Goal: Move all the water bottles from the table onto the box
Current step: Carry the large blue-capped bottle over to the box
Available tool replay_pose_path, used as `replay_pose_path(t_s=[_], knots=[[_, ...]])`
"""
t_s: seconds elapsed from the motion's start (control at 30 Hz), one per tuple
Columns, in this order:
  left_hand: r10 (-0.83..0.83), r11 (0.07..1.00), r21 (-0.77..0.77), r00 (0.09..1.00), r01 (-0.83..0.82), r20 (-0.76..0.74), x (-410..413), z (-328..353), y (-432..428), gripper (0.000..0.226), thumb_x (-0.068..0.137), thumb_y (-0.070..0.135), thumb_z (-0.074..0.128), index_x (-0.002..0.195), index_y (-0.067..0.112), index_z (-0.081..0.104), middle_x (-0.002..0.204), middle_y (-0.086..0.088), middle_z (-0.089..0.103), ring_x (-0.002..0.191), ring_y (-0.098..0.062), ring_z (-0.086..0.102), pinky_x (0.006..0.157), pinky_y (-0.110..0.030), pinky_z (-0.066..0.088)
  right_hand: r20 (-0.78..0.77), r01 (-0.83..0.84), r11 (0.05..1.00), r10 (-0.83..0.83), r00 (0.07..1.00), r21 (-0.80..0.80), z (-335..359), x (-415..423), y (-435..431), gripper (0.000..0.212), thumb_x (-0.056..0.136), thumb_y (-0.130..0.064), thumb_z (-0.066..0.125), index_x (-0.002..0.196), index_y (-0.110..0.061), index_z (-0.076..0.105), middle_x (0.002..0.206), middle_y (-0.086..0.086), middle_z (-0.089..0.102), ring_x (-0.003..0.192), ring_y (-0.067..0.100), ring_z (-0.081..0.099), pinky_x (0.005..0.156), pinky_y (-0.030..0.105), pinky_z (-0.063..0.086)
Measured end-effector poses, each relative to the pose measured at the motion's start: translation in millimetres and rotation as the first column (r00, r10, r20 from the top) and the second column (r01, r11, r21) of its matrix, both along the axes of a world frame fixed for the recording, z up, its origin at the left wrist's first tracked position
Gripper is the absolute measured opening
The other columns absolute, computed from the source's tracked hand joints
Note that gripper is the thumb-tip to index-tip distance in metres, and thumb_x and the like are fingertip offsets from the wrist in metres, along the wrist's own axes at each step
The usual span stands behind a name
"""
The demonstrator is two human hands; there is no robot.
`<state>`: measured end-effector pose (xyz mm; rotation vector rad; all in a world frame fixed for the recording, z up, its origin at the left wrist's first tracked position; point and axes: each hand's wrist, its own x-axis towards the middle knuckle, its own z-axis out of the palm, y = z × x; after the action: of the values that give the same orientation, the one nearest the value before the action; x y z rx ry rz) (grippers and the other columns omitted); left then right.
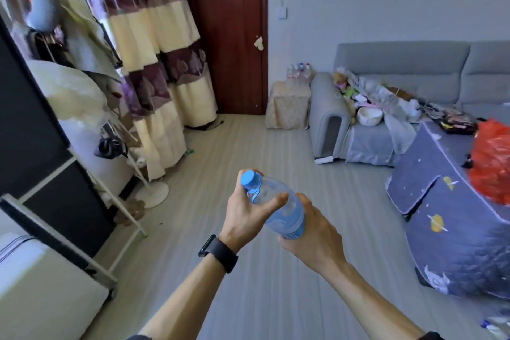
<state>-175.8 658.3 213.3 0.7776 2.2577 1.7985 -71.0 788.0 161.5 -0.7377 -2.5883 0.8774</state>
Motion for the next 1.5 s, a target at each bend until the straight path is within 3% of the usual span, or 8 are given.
replay_pose_path(t_s=[0.13,0.27,0.5,0.63,0.87,1.07,1.27,1.5], knots=[[-0.059,0.998,0.028,0.998,0.059,-0.009,-86.4,15.1,44.0,0.049,0.07,0.046,0.083,0.102,0.035,0.048,0.099,0.008,0.064,0.093,-0.015,0.062,0.076,-0.033,0.054,-0.002,0.024,1.0,-0.024,1.0,0.007,12.8,-80.3,41.8,0.066,0.057,-0.067,0.063,0.113,-0.058,0.029,0.089,-0.031,0.056,0.071,0.002,0.057,0.051,0.023,0.041],[-0.095,0.995,0.017,0.995,0.095,-0.012,-159.9,28.8,92.9,0.05,0.066,0.053,0.081,0.1,0.037,0.047,0.088,0.019,0.062,0.08,-0.002,0.06,0.067,-0.019,0.049,0.028,0.046,0.999,-0.046,0.999,0.02,24.4,-152.6,88.7,0.066,0.056,-0.064,0.063,0.113,-0.054,0.031,0.087,-0.026,0.056,0.069,0.008,0.055,0.051,0.027,0.04],[-0.165,0.986,-0.005,0.985,0.165,-0.058,-277.8,30.8,203.5,0.051,0.067,0.053,0.082,0.102,0.036,0.048,0.098,0.016,0.067,0.088,-0.001,0.063,0.075,-0.024,0.053,-0.004,0.12,0.991,-0.12,0.993,0.055,19.0,-259.9,193.2,0.071,0.057,-0.064,0.063,0.119,-0.052,0.032,0.097,-0.021,0.06,0.081,0.016,0.065,0.059,0.034,0.05],[-0.175,0.984,-0.033,0.983,0.173,-0.057,-341.9,24.5,279.1,0.05,0.065,0.054,0.082,0.098,0.039,0.047,0.089,0.024,0.064,0.08,0.004,0.061,0.065,-0.013,0.05,-0.004,0.128,0.991,-0.128,0.992,0.04,7.4,-322.5,266.3,0.071,0.058,-0.063,0.063,0.121,-0.05,0.032,0.098,-0.02,0.061,0.084,0.018,0.066,0.06,0.033,0.049],[-0.136,0.99,-0.049,0.989,0.133,-0.066,-455.4,23.8,396.3,0.05,0.064,0.053,0.082,0.099,0.04,0.048,0.09,0.025,0.064,0.083,0.002,0.062,0.067,-0.01,0.048,-0.019,0.085,0.996,-0.085,0.996,-0.006,1.9,-443.0,385.7,0.069,0.059,-0.06,0.066,0.117,-0.048,0.032,0.103,-0.019,0.061,0.092,0.019,0.066,0.062,0.034,0.048],[-0.084,0.994,-0.076,0.996,0.082,-0.032,-566.1,9.8,462.9,0.055,0.063,0.058,0.083,0.101,0.038,0.049,0.096,0.017,0.067,0.09,-0.002,0.064,0.072,-0.015,0.05,0.008,0.019,1.0,-0.019,1.0,-0.005,-9.8,-556.7,460.4,0.069,0.056,-0.064,0.064,0.115,-0.047,0.032,0.094,-0.019,0.06,0.083,0.015,0.066,0.06,0.036,0.054],[-0.085,0.992,-0.094,0.996,0.085,-0.001,-698.8,-14.5,528.9,0.051,0.069,0.066,0.076,0.097,0.035,0.048,0.086,0.021,0.063,0.078,0.002,0.06,0.066,-0.009,0.046,0.049,-0.017,1.0,0.018,0.999,-0.019,-30.2,-685.5,530.0,0.064,0.055,-0.065,0.062,0.107,-0.05,0.028,0.078,-0.022,0.056,0.063,0.011,0.053,0.049,0.026,0.039],[-0.233,0.96,-0.149,0.971,0.239,0.059,-852.7,-14.7,616.8,0.058,0.066,0.069,0.078,0.106,0.038,0.051,0.09,0.024,0.063,0.081,0.005,0.06,0.071,-0.008,0.046,0.08,0.043,0.996,-0.037,0.996,-0.073,-35.6,-822.0,614.0,0.07,0.053,-0.067,0.067,0.11,-0.054,0.029,0.071,-0.027,0.052,0.071,0.014,0.064,0.05,0.025,0.041]])
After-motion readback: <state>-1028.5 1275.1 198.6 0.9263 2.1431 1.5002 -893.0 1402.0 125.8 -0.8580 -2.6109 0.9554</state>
